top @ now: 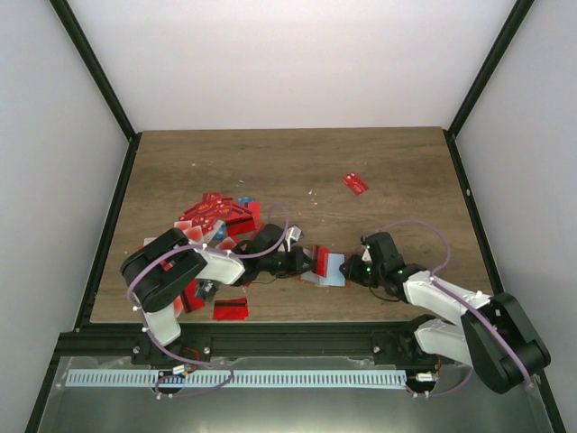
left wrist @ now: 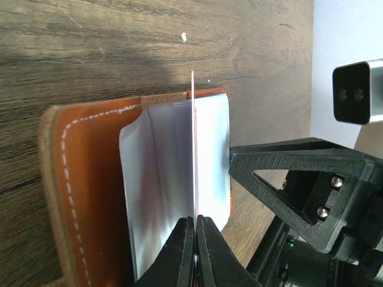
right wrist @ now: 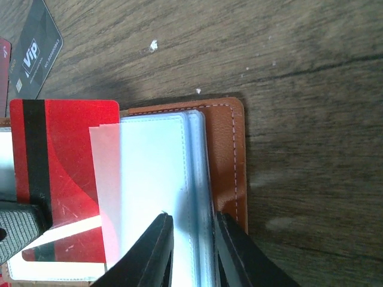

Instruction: Put the credit cards into the card holder

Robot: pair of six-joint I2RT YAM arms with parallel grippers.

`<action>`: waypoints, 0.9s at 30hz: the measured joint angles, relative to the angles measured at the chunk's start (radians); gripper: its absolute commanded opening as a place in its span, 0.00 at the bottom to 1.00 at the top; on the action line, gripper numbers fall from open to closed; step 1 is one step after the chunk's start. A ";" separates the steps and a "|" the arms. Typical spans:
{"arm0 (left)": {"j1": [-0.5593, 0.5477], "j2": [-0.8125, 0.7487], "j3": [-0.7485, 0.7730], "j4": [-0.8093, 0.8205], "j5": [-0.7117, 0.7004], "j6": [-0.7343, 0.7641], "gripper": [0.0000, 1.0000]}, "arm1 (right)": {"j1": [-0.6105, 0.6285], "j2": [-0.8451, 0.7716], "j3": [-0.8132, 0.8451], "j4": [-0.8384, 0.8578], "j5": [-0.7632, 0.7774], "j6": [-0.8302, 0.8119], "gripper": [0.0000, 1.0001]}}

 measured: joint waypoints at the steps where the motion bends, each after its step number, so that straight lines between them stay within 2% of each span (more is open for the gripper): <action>1: 0.000 0.000 0.000 0.002 0.000 -0.004 0.04 | 0.003 -0.005 -0.006 0.006 -0.002 0.010 0.21; 12: -0.030 0.000 -0.021 0.042 -0.001 -0.041 0.04 | 0.011 -0.034 -0.040 0.032 -0.006 0.095 0.17; 27: -0.058 0.010 -0.051 0.093 -0.008 -0.061 0.04 | 0.015 -0.034 -0.043 0.035 0.001 0.129 0.16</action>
